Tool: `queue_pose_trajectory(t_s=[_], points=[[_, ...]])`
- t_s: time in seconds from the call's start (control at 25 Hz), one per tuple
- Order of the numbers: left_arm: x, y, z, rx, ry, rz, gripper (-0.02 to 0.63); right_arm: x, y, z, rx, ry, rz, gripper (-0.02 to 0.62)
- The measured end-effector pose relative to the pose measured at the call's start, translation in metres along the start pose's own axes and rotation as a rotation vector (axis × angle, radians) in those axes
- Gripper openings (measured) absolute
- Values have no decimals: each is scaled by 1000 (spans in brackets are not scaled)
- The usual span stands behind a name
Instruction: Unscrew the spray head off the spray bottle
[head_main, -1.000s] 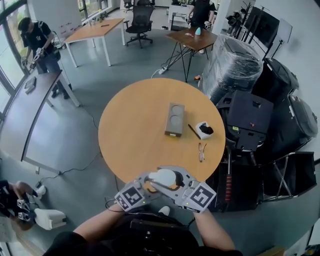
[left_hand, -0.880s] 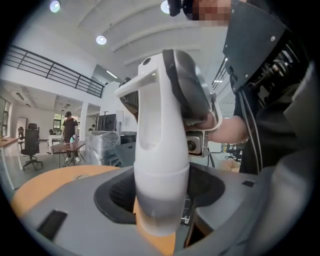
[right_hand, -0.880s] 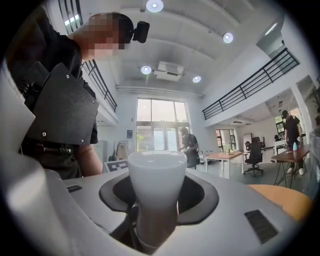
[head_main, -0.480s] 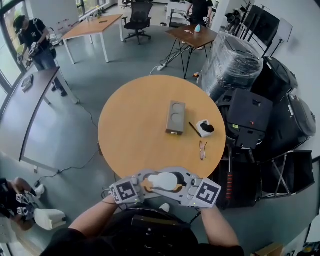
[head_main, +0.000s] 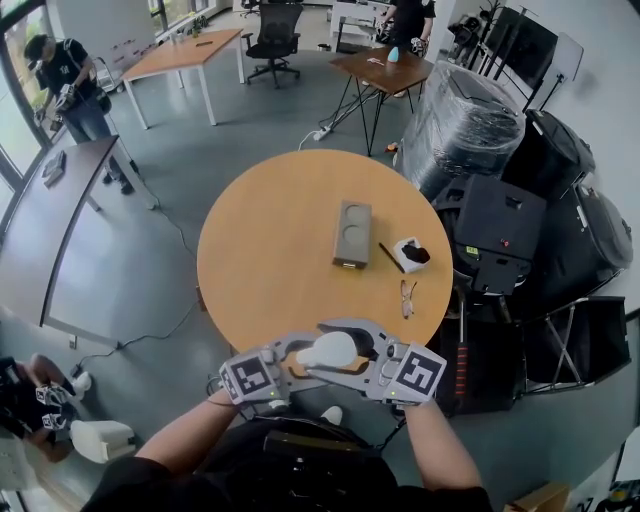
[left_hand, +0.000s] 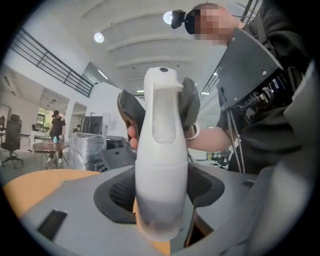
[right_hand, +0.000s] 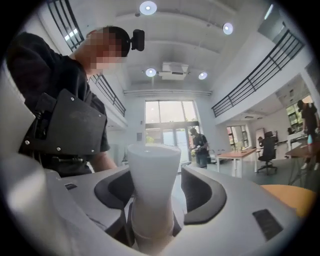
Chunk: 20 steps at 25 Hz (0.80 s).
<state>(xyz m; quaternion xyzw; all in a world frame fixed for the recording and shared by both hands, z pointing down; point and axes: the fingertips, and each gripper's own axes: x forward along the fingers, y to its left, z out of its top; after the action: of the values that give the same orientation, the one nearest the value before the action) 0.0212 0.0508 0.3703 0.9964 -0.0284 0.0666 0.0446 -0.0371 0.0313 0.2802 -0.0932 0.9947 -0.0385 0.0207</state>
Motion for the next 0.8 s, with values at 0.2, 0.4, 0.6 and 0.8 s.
queue_pose_trajectory(t_s=[0.2, 0.4, 0.6, 0.8], points=[[-6, 30, 15, -15, -59, 185, 305, -7, -26, 1, -51, -29, -241, 293], [-11, 64, 14, 14, -37, 422, 305, 2, -43, -17, -76, 110, -453, 293], [-8, 70, 14, 6, -28, 521, 305, 3, -58, -14, -66, 96, -597, 287], [-9, 66, 15, 25, -41, 496, 305, 8, -50, -10, -53, 65, -532, 245]])
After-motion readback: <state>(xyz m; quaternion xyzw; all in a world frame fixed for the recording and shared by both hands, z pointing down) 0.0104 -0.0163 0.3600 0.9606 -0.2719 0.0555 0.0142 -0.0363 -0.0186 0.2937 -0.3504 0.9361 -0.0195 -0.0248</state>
